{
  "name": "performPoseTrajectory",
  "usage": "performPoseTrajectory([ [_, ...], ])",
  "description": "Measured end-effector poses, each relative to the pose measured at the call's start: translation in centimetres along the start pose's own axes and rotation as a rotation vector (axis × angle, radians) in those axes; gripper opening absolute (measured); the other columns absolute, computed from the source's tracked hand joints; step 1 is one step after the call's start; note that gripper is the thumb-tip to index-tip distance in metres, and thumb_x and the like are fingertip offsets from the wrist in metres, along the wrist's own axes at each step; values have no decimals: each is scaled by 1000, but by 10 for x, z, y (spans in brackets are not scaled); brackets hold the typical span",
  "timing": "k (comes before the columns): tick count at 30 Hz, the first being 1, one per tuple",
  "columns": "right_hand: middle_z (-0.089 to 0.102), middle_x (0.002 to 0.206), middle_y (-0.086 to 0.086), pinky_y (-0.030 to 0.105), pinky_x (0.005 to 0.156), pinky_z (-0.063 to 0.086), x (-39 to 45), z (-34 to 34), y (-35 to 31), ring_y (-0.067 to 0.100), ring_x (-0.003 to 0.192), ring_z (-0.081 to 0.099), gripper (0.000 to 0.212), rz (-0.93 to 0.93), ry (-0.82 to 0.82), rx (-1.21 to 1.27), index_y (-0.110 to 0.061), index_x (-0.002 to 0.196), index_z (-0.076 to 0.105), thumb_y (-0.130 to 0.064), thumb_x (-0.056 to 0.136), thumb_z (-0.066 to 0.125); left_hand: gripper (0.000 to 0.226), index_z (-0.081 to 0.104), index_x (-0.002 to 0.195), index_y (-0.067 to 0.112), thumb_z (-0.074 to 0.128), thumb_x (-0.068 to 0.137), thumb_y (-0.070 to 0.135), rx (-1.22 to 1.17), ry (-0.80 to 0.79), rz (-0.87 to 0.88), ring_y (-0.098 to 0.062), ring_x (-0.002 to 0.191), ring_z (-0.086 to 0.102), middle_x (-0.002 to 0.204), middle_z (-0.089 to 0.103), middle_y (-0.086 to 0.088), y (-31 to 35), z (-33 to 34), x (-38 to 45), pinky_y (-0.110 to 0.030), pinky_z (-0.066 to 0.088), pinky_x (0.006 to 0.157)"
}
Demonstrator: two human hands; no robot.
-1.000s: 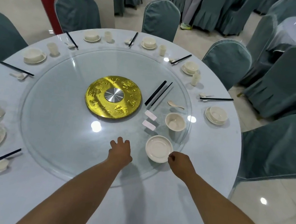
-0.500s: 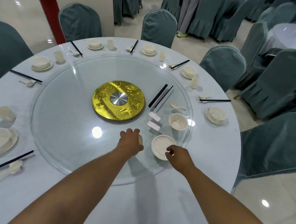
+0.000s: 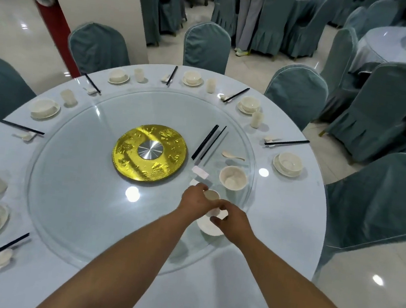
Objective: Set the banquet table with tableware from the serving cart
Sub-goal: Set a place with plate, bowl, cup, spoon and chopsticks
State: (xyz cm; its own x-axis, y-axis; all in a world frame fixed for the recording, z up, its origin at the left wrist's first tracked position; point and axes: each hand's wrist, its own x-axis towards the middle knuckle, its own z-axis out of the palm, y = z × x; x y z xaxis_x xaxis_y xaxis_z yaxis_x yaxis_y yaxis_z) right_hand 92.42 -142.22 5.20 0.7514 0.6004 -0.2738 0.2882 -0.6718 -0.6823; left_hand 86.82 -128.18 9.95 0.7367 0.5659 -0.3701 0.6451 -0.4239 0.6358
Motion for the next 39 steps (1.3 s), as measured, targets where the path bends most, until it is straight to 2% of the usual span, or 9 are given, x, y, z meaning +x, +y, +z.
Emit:
performPoseTrajectory([
  [4,63,110,-17,22,79,45,21,-26,34,8,92,61,51,43,68,74,-37,125,55,-43,78,75,62,59,120,22,73,72,59,-189,-74,-39,-16,100,61,111,65,4,29,33,25,-26,47,81],
  [8,59,100,-24,18,75,41,44,-56,77,2,87,57,51,91,147,131,-41,120,54,-43,75,77,41,65,103,21,57,85,57,-387,-130,-95,-20,89,69,97,70,2,60,75,59,-41,56,90],
  [13,60,105,-20,20,73,44,68,-87,133,5,90,59,51,165,202,138,-39,120,52,-48,75,75,27,64,99,20,45,95,39,-496,-204,-120,-20,87,71,99,72,-3,86,117,94,-43,55,92],
  [15,60,106,-20,24,76,47,81,-99,158,6,92,59,50,215,232,139,-39,120,52,-48,76,74,28,65,104,16,42,98,31,-354,-184,-66,-24,96,67,104,71,-4,94,136,112,-45,51,97],
  [20,61,102,-18,27,78,46,114,-116,211,11,95,61,40,336,268,180,-38,111,52,-47,78,72,37,60,131,17,43,98,22,215,-231,134,-25,123,55,132,62,-5,94,180,145,-26,38,103],
  [23,60,99,-13,28,77,44,138,-118,239,15,94,60,39,401,301,212,-33,112,51,-42,80,74,43,50,142,17,41,99,19,376,-406,222,-21,136,43,148,48,-5,84,213,161,-25,28,112],
  [27,62,106,-8,27,77,44,160,-118,259,15,94,58,51,451,299,239,-28,125,51,-41,81,74,56,29,152,10,41,97,12,696,-644,366,-24,148,20,163,15,-8,67,235,174,-37,25,118],
  [35,65,114,-2,38,87,52,190,-111,249,23,105,62,53,441,288,271,-29,126,50,-41,80,74,63,8,156,8,34,99,8,843,-606,350,-23,152,-5,164,-9,-2,54,252,164,-36,15,122],
  [39,55,135,4,42,103,47,170,-104,248,26,123,55,73,495,284,252,-19,146,39,-34,84,74,64,8,156,7,36,99,9,834,-608,315,-23,152,-1,165,-6,-3,64,246,162,-36,16,122],
])
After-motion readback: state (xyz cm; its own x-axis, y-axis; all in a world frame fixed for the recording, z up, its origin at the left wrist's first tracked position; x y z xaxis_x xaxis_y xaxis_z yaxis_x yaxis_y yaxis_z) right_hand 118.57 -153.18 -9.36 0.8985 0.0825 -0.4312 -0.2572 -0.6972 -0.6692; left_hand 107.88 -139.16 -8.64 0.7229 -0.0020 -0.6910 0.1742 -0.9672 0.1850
